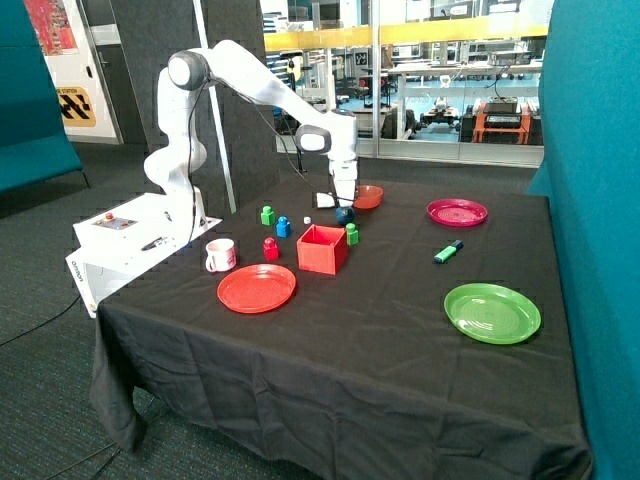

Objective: Put the ball in the red pot

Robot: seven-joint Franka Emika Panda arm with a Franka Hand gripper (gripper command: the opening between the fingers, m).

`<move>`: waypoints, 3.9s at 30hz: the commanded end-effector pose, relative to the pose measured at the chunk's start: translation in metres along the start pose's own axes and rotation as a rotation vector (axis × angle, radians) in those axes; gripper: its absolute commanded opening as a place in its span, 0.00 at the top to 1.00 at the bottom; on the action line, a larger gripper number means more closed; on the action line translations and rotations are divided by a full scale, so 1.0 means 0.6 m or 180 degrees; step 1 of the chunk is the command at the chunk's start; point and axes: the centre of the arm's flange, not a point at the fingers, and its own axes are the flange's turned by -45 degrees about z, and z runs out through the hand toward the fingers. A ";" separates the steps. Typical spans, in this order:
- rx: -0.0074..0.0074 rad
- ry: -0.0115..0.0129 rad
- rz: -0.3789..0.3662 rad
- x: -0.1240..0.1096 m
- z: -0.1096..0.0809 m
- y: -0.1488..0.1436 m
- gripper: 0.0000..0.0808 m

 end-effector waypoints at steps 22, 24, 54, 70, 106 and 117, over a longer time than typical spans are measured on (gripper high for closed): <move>-0.00017 0.00111 0.0052 0.003 0.015 0.009 0.10; -0.00017 0.00111 0.0052 0.002 0.016 0.009 0.11; -0.00017 0.00111 0.0048 0.002 0.024 -0.001 0.34; -0.00018 0.00111 0.0018 -0.001 0.027 0.003 1.00; -0.00019 0.00111 -0.0084 -0.004 -0.009 0.009 1.00; -0.00020 0.00110 -0.0134 -0.006 -0.058 0.018 1.00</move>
